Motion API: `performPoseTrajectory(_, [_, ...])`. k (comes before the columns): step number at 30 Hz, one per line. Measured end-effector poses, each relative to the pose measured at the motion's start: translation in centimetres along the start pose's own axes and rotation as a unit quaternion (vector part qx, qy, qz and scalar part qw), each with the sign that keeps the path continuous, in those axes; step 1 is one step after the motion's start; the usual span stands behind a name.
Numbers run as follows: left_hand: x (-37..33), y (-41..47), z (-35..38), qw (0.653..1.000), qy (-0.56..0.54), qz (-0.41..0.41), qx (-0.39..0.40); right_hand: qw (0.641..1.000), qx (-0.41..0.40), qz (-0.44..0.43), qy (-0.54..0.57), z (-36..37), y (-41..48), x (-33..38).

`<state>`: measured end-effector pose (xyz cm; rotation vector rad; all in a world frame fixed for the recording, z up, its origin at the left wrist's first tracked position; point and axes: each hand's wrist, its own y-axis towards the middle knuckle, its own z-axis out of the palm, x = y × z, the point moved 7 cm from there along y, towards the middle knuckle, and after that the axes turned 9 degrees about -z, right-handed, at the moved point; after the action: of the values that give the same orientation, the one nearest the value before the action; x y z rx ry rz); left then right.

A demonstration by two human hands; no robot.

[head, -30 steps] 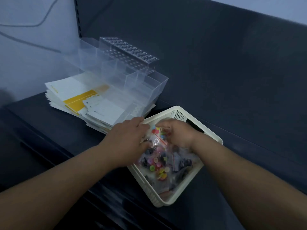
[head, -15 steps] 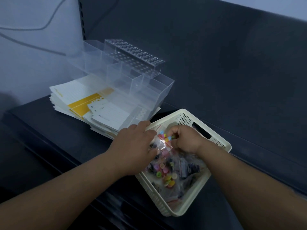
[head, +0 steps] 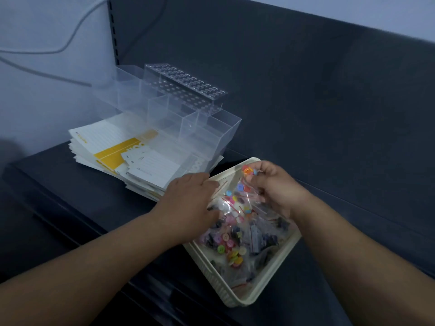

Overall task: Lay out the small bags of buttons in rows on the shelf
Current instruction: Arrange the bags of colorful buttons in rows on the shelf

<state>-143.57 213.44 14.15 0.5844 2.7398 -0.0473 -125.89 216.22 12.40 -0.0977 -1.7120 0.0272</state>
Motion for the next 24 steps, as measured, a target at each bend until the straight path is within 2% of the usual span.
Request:
performPoseTrajectory(4, [-1.4, 0.6, -1.4, 0.998, -0.059, -0.006, -0.035, 0.994, 0.014, 0.017, 0.108, -0.1, -0.8, 0.3])
performPoseTrajectory(8, [-2.4, 1.0, -1.8, 0.988, -0.150, -0.031, -0.023, 0.982, 0.030, 0.018, 0.186, -0.2, -2.0, 1.1])
performPoseTrajectory(11, [-2.6, 1.5, -1.1, 0.971, -0.232, -0.060, 0.014, 0.978, 0.037, 0.024, 0.204, -0.4, -2.9, 1.3])
performPoseTrajectory(16, [-3.8, 2.3, 0.0, 0.918, -0.379, -0.099, 0.065, 0.971, 0.061, 0.053, 0.224, -0.1, -4.5, 1.5])
performPoseTrajectory(20, [-5.0, 2.6, 0.5, 0.900, -0.413, -0.109, 0.082, 0.964, 0.068, 0.060, 0.250, -0.4, -5.7, 1.7])
performPoseTrajectory(24, [-6.1, 2.6, 0.6, 0.897, -0.421, -0.107, 0.084, 0.976, 0.033, 0.050, 0.207, -2.2, -6.9, 1.3])
